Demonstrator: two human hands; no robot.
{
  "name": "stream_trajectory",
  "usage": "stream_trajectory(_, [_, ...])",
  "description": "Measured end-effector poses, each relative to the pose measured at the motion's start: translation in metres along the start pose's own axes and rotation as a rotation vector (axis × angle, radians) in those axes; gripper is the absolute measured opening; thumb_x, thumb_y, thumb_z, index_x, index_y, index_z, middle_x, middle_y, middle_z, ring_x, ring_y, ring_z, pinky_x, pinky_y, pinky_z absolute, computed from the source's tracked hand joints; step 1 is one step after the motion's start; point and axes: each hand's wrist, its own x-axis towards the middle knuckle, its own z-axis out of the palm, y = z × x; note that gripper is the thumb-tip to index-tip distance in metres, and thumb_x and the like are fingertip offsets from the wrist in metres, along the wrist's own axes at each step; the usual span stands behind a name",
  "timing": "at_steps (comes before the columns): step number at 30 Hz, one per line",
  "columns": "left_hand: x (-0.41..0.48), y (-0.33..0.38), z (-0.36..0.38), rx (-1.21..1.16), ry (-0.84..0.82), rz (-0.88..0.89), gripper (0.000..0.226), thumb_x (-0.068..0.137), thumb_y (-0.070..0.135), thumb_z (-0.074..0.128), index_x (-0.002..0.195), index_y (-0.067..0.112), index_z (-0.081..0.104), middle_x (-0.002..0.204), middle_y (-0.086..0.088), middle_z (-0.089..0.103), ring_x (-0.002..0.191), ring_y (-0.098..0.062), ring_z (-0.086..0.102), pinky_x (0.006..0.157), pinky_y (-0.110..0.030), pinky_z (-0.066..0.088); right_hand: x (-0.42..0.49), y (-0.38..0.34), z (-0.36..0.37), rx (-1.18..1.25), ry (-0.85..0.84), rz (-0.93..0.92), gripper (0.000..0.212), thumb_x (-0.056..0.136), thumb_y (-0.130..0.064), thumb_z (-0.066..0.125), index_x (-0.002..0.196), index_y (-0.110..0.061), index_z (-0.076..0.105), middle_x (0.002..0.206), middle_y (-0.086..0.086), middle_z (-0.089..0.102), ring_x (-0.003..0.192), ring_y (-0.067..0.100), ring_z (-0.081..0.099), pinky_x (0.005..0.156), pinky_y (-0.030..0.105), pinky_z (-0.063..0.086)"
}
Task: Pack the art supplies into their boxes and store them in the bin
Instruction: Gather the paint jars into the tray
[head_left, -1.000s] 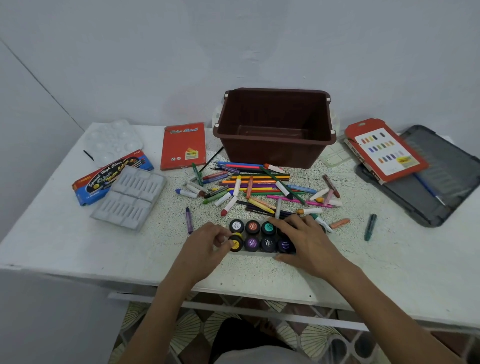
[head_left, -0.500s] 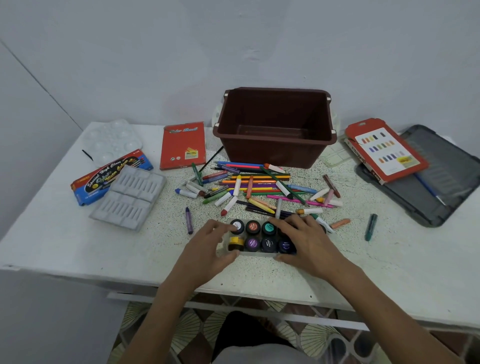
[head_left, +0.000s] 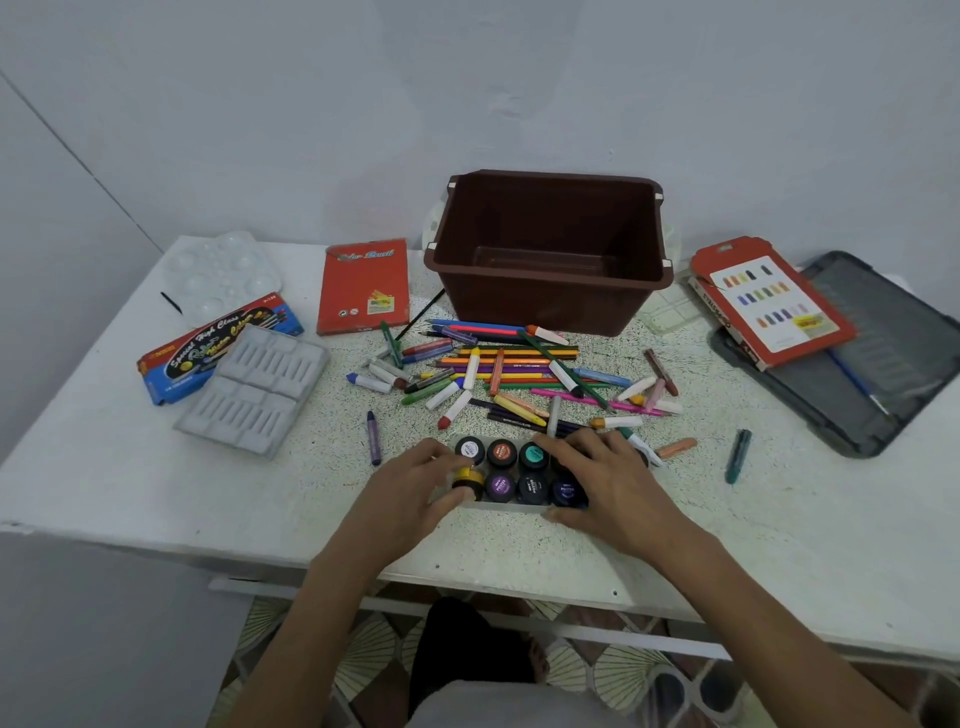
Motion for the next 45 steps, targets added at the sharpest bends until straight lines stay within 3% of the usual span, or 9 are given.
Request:
stream_trajectory(4, [0.003,0.002,-0.002,0.027,0.037,0.014,0.044,0.096,0.048,0.040,0.113,0.019,0.068,0.102,0.008,0.061,0.083,-0.004,0.062,0.066,-0.015,0.046,0.000,0.001,-0.001,0.005,0.003,-0.002,0.083,0.077,-0.055,0.072,0.149,-0.031,0.037,0.126,0.000,0.052,0.106,0.026,0.044,0.093,0.042,0.041])
stream_trajectory(9, [0.005,0.001,-0.001,0.041,0.034,0.007,0.028,0.097,0.039,0.049,0.105,0.020,0.069,0.097,0.009,0.061,0.079,-0.006,0.061,0.063,-0.006,0.036,-0.001,0.001,-0.001,0.016,0.001,-0.002,0.084,0.076,-0.054,0.074,0.148,-0.031,0.039,0.124,0.000,0.053,0.104,0.025,0.044,0.090,0.042,0.042])
stream_trajectory(14, [0.009,0.001,-0.002,0.007,0.018,-0.021,0.034,0.098,0.043,0.042,0.103,0.020,0.067,0.097,0.010,0.058,0.079,-0.007,0.059,0.064,-0.025,0.051,-0.001,0.000,-0.001,0.017,-0.001,-0.002,0.084,0.075,-0.053,0.075,0.147,-0.030,0.040,0.124,0.000,0.054,0.103,0.025,0.045,0.089,0.042,0.043])
stream_trajectory(23, [0.002,0.000,0.001,0.012,-0.032,-0.006,0.060,0.081,0.069,0.049,0.112,0.019,0.063,0.102,0.010,0.053,0.087,-0.006,0.058,0.072,-0.022,0.049,-0.001,-0.001,0.000,-0.023,0.002,0.006,0.087,0.074,-0.054,0.076,0.148,-0.031,0.037,0.125,0.000,0.054,0.106,0.028,0.048,0.091,0.044,0.046])
stream_trajectory(28, [0.007,-0.008,-0.003,0.090,-0.015,0.047,0.052,0.079,0.063,0.064,0.109,0.020,0.067,0.098,0.009,0.059,0.082,-0.007,0.060,0.066,-0.021,0.047,-0.003,-0.005,-0.001,-0.029,0.032,0.020,0.089,0.072,-0.051,0.079,0.148,-0.030,0.037,0.125,0.001,0.055,0.106,0.028,0.051,0.090,0.047,0.049])
stream_trajectory(31, [0.005,-0.009,-0.002,0.107,0.033,0.069,0.052,0.079,0.065,0.058,0.106,0.022,0.067,0.094,0.010,0.061,0.078,-0.006,0.060,0.063,-0.020,0.048,-0.004,-0.009,-0.003,-0.067,0.060,0.013,0.091,0.070,-0.049,0.081,0.147,-0.030,0.037,0.123,0.004,0.058,0.105,0.032,0.056,0.088,0.050,0.051])
stream_trajectory(37, [0.003,-0.018,0.005,0.052,0.112,0.180,0.038,0.091,0.051,0.059,0.109,0.018,0.065,0.098,0.007,0.058,0.082,-0.006,0.056,0.066,-0.025,0.051,-0.002,-0.036,-0.006,-0.076,0.161,-0.041,0.062,0.087,-0.057,0.048,0.140,-0.025,0.049,0.128,0.008,0.055,0.120,0.033,0.047,0.102,0.057,0.043])
stream_trajectory(41, [0.003,-0.023,0.012,0.026,0.146,0.262,0.032,0.095,0.041,0.060,0.113,0.015,0.068,0.107,0.000,0.060,0.094,-0.014,0.059,0.076,-0.033,0.052,0.005,-0.056,-0.001,-0.007,0.248,-0.141,0.039,0.092,-0.039,0.050,0.121,-0.018,0.065,0.107,0.000,0.061,0.106,0.026,0.052,0.105,0.056,0.040])
stream_trajectory(45, [0.003,-0.025,0.013,0.028,0.155,0.310,0.029,0.094,0.037,0.065,0.111,0.014,0.071,0.108,0.000,0.064,0.097,-0.016,0.060,0.079,-0.035,0.050,0.010,-0.065,0.010,-0.053,0.193,-0.143,0.031,0.096,-0.040,0.046,0.107,-0.023,0.070,0.095,-0.003,0.057,0.103,0.023,0.051,0.110,0.055,0.035])
